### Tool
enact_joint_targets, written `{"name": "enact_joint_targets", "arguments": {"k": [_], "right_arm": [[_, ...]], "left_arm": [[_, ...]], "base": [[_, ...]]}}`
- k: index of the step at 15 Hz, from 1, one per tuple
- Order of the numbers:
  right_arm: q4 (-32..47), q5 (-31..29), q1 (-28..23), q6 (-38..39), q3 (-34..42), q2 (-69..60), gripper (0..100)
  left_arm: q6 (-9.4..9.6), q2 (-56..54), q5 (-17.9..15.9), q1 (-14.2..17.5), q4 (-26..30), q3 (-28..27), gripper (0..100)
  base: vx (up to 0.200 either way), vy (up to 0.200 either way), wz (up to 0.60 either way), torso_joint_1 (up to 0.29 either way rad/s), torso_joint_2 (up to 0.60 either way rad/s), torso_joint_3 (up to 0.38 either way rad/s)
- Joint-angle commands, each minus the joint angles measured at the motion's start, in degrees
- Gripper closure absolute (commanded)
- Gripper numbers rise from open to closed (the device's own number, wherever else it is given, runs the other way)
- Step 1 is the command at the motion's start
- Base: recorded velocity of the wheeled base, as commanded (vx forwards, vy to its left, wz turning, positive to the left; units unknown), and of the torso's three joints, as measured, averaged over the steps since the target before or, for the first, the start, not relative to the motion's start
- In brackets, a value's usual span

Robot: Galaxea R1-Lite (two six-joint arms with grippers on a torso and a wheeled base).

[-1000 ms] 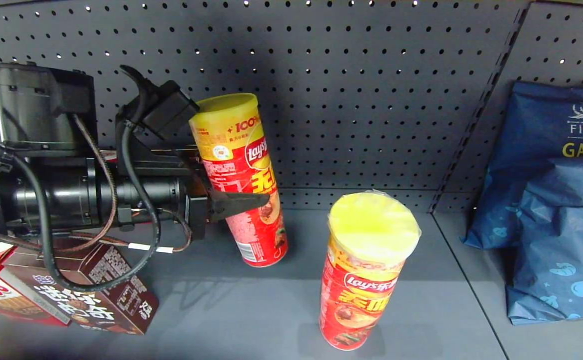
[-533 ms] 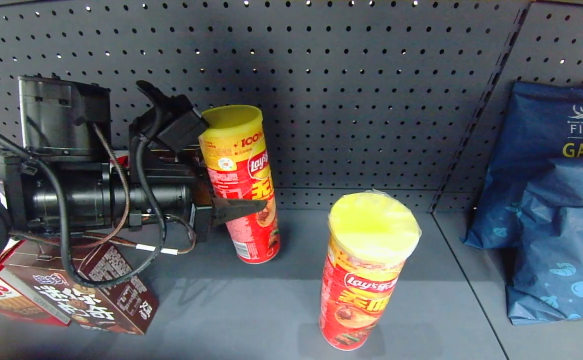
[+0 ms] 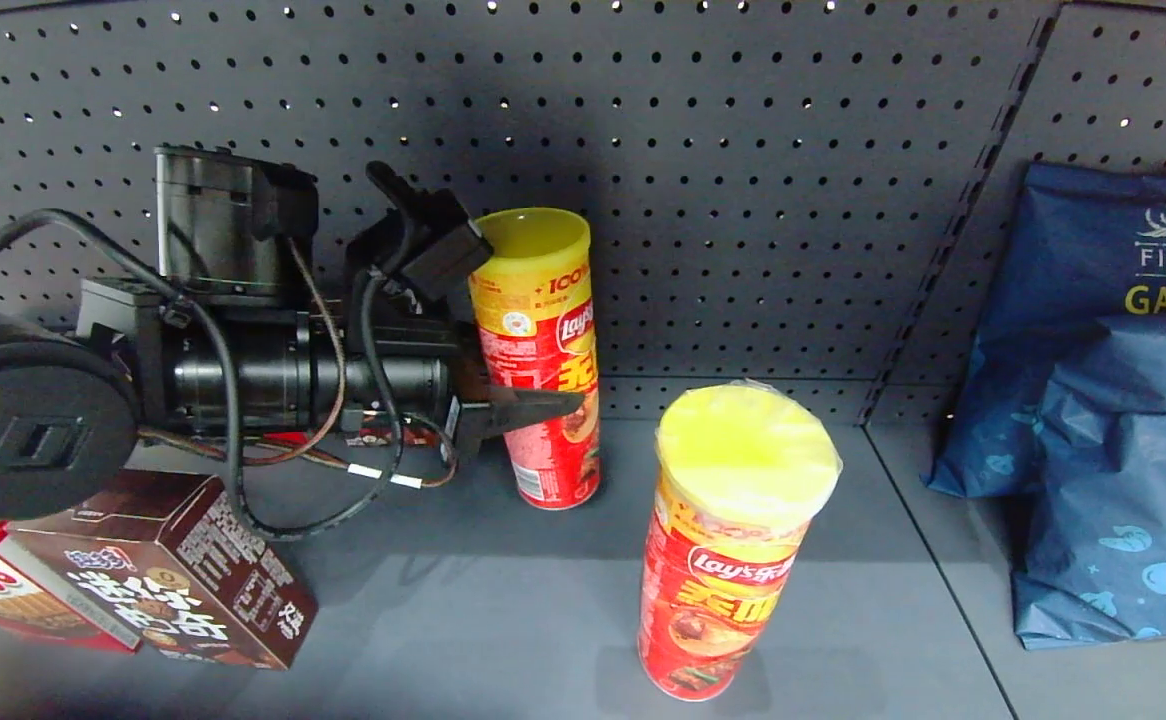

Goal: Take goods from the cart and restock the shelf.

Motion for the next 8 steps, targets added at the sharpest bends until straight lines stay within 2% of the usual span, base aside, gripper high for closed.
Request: {"name": "enact_joint_targets", "arguments": {"k": [1,4,6,8], "right_arm": [[-0.02,0.02,0.00,-0.02,0.00,0.16,0],[-0.02,0.02,0.00,-0.02,0.00,0.16,0],[-0.02,0.02,0.00,-0.02,0.00,0.16,0],[-0.02,0.02,0.00,-0.02,0.00,0.16,0]], "left_arm": [[0.12,1.71,0.02,-1.03,-0.04,-0.36,100],[0.20,2.50,-0.07,-2.43,-0.30,-0.45,100],[-0.06,4.52,-0.07,-3.05,-3.55,-0.62,100],[-0.06,6.72,-0.07,-4.10,-4.43,-1.50,100]], "base": [[0.000,0.000,0.00,0.000,0.00,0.000],[0.000,0.000,0.00,0.000,0.00,0.000],[0.000,0.000,0.00,0.000,0.00,0.000],[0.000,0.000,0.00,0.000,0.00,0.000]]}}
